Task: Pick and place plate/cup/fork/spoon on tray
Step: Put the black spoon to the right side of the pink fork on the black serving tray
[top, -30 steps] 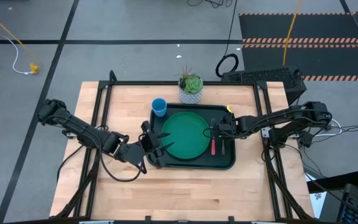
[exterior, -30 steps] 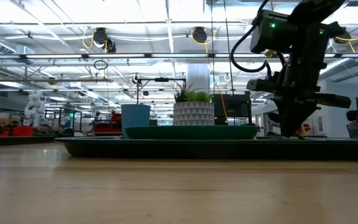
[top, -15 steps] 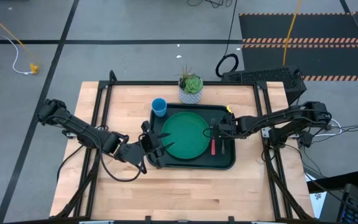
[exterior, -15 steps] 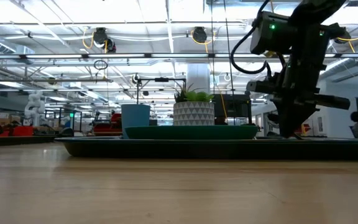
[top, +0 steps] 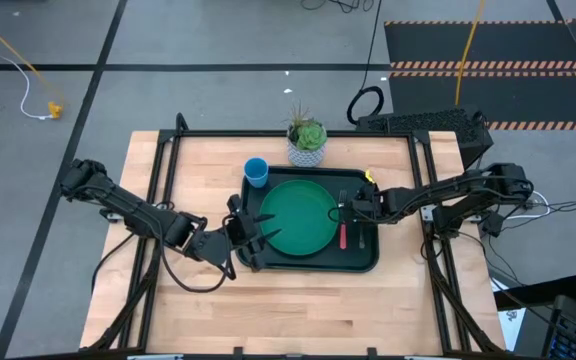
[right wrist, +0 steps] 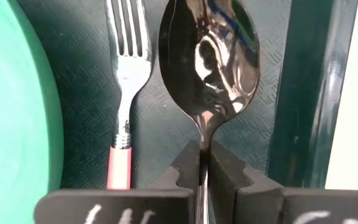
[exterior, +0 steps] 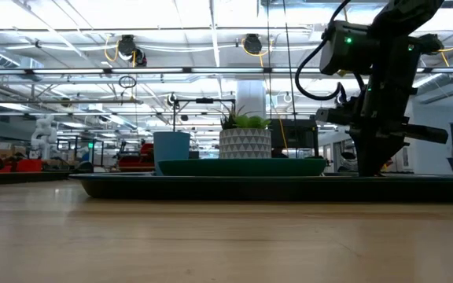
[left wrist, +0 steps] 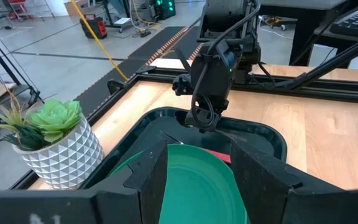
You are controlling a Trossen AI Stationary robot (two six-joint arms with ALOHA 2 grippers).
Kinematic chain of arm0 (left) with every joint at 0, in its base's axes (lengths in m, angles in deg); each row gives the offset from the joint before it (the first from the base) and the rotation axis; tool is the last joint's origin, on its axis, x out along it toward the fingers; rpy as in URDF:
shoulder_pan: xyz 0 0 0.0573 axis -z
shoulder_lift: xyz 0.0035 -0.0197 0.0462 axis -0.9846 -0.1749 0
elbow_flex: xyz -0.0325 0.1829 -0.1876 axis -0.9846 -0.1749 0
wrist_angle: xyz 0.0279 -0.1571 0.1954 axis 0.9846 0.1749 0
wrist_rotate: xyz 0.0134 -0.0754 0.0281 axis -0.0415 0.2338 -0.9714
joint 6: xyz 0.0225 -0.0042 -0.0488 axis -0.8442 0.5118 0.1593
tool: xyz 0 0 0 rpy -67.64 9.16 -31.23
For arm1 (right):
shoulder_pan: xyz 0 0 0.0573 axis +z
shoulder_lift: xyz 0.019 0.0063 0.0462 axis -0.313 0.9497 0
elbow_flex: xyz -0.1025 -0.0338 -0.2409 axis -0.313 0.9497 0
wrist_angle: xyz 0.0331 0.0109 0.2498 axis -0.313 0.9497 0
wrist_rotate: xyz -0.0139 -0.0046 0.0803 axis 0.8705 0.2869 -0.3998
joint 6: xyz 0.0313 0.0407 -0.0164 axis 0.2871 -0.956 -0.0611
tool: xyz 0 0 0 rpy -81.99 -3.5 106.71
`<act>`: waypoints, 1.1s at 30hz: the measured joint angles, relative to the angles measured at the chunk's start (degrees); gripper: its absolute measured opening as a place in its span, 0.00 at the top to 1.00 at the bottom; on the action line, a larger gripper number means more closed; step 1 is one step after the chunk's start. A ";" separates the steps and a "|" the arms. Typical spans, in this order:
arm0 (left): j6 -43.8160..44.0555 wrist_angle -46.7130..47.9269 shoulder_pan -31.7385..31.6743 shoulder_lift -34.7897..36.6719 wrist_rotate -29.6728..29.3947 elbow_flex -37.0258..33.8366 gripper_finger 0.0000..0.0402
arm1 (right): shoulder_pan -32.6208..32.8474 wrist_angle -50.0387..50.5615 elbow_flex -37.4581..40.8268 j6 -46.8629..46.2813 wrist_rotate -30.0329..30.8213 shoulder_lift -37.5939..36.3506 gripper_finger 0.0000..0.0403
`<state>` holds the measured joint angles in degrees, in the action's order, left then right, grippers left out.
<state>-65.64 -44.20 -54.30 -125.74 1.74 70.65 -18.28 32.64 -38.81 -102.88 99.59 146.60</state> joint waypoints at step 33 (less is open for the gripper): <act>0.13 -0.42 0.13 0.00 0.00 0.00 0.56 | 0.02 -1.29 0.00 1.05 1.38 2.15 0.77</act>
<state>-65.51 -44.62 -54.17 -125.74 1.74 70.65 -18.25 31.36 -38.81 -101.83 100.97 148.75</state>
